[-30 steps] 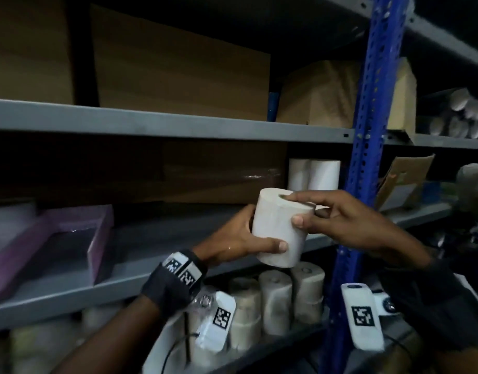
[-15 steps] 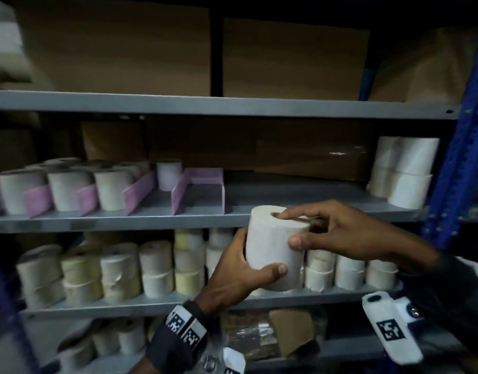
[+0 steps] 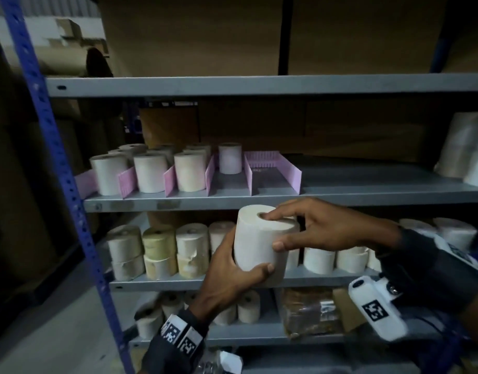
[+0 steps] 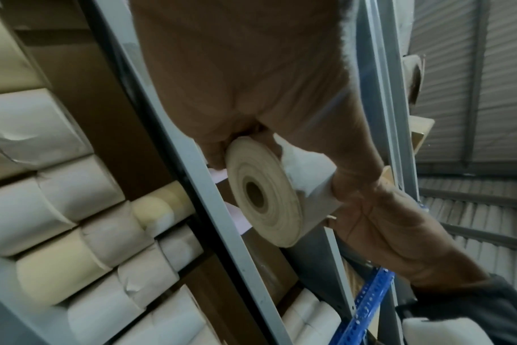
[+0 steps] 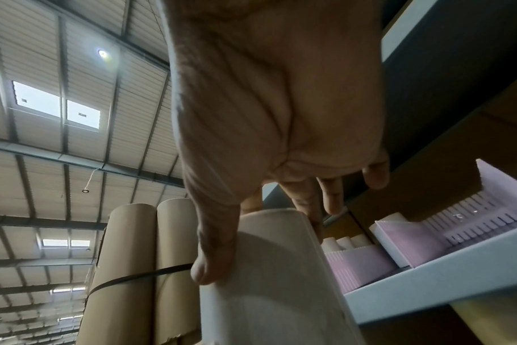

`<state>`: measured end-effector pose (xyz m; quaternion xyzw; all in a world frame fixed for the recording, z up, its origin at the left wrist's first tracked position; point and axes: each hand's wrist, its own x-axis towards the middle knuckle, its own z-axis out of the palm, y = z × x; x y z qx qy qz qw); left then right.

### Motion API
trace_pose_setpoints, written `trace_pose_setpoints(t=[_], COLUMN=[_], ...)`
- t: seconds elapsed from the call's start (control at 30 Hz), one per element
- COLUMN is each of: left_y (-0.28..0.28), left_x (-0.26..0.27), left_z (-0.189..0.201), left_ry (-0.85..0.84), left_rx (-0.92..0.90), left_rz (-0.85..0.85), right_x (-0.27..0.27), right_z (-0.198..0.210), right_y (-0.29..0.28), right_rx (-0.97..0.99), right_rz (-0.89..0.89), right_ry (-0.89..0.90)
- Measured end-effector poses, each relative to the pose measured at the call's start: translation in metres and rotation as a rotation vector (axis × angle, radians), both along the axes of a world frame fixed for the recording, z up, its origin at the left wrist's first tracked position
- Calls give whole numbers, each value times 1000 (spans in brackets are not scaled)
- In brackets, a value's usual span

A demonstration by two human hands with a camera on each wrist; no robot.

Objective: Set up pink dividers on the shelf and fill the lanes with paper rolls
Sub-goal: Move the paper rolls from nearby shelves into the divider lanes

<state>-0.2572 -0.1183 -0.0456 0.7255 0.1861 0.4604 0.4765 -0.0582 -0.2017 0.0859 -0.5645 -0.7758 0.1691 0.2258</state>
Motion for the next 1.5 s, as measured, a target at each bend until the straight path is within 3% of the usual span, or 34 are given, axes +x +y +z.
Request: trace_pose_setpoints(t=[0.27,0.5,0.6,0.77,0.97,1.1,1.23,1.3,1.5], left_y=[36,55,59,78,114,135,151,156,158], left_x=[-12,11,23,39,48,51,53,54,56], left_z=[-9,-19,-26,-35,-37,-34,-30,-29,-31], left_ry=[-133,-147,-57,219,517,576,635,683,699], left_rx=[36,253,380,541,587,640,659,689,723], left_rz=[97,528,605,619,642,664,684,697,758], right_x=[-25,-23,-20,-7,6,10,10,10,11], right_z=[11,21,28,36,34,39,46,50,57], right_y=[45,92,115,163,207,230,255,265,302], right_rx=[154,250,249,249,191,127,102,95,-9], right_rz=[-53,-139,-193,-104,-93,-102,-170,-206,-190], right_ry=[-213,-218,-286,-235,-174,-195,-525,-588,-546])
